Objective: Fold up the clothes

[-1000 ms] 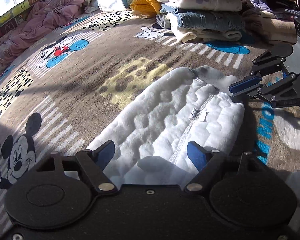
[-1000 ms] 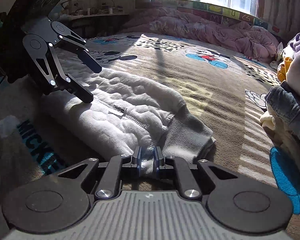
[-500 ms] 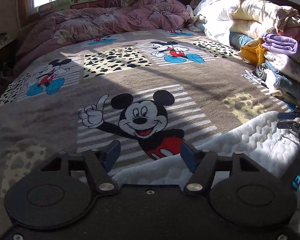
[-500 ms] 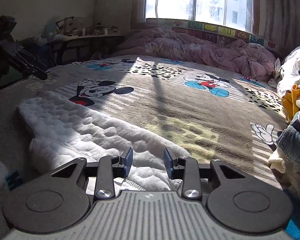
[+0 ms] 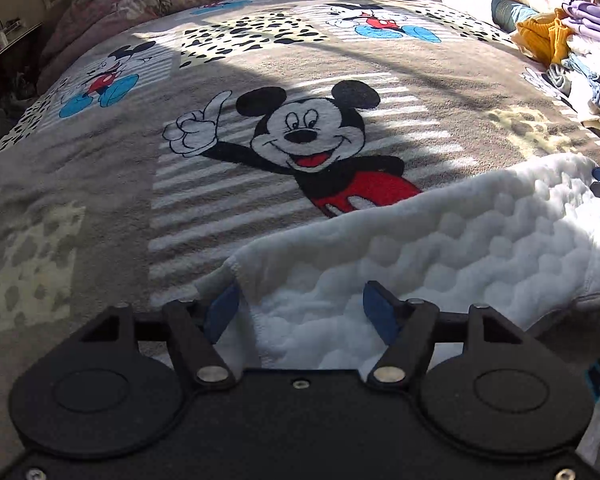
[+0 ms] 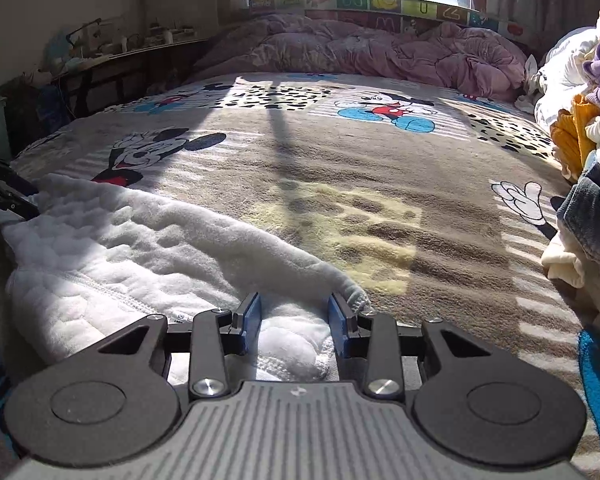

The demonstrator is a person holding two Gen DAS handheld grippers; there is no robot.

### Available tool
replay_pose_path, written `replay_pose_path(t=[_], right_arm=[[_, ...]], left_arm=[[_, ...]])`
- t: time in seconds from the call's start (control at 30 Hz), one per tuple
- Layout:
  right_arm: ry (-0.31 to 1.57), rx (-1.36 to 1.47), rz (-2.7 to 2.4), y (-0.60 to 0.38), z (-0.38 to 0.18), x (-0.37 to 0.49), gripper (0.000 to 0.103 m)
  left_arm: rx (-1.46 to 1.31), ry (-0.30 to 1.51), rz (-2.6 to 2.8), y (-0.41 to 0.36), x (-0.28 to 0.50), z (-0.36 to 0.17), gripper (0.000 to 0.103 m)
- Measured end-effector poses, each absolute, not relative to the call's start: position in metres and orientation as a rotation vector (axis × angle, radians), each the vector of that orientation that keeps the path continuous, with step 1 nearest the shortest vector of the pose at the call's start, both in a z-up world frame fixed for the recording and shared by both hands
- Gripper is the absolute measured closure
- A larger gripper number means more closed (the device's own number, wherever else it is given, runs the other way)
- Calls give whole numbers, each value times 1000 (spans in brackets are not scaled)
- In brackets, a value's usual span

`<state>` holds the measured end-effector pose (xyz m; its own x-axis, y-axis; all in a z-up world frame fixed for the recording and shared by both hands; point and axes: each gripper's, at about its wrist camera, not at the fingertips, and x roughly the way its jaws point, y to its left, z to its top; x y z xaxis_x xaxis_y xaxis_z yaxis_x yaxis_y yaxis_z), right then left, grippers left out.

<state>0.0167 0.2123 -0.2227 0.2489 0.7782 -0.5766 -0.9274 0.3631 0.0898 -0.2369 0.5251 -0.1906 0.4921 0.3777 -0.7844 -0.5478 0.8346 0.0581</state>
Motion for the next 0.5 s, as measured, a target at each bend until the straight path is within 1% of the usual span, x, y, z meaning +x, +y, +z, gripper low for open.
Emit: replay_pose_path(t=[0.13,0.2,0.27,0.4,0.47,0.5], right_arm=[[591,-256,1162,198,-218,12,65],[589,-237,1150,191,-216,9,64],[587,-218,1139,184,-214,7,64],[600,-155,1121,167,-212,0,63],[622,-103,1117,156,-215,-5,54],[641,-76,1120,150,-218,-8,52]], left_arm=[[-269,835,650,526,-262,-164,34],[-396,734,692,523,-287,-152,34],[-547,620,706,519,-313,-153,33],[-978,330,788,505,-372,-194,32],[-1179,209,817,501,-396,-219,32],[-1278,146,829,499,-407,-232,32]])
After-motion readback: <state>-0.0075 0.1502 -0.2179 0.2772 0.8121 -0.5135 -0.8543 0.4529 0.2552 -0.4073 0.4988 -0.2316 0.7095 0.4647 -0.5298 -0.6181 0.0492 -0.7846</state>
